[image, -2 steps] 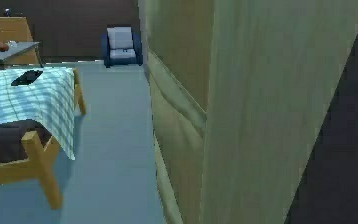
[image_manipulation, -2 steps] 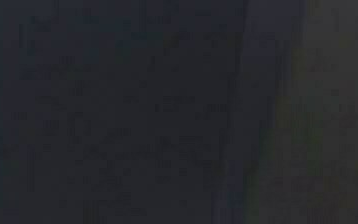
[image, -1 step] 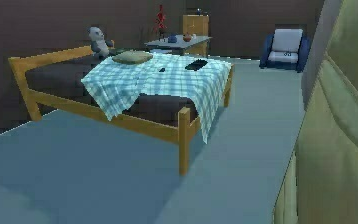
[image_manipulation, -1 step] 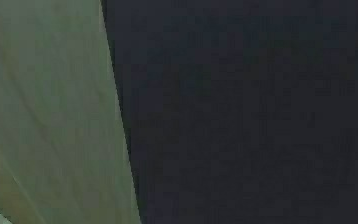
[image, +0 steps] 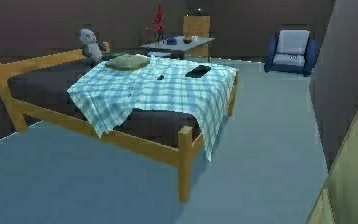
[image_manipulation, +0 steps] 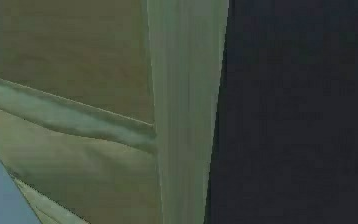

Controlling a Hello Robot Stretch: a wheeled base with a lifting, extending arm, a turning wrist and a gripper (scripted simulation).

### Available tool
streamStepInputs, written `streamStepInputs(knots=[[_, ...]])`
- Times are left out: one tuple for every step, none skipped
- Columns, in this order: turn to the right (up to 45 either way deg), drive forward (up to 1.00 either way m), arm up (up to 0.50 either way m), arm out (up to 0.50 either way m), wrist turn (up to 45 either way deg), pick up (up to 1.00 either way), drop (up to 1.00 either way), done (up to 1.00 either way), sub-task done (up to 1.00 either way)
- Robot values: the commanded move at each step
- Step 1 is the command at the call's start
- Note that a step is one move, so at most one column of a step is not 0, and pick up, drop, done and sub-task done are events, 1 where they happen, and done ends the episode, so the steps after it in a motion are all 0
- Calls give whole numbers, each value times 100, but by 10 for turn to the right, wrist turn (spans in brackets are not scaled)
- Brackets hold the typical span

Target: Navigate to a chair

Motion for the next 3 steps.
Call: streamStepInputs(knots=[[240,0,0,0,0,0,0,0,0],[0,100,0,0,0,0,0,0,0],[30,0,0,0,0,0,0,0,0]])
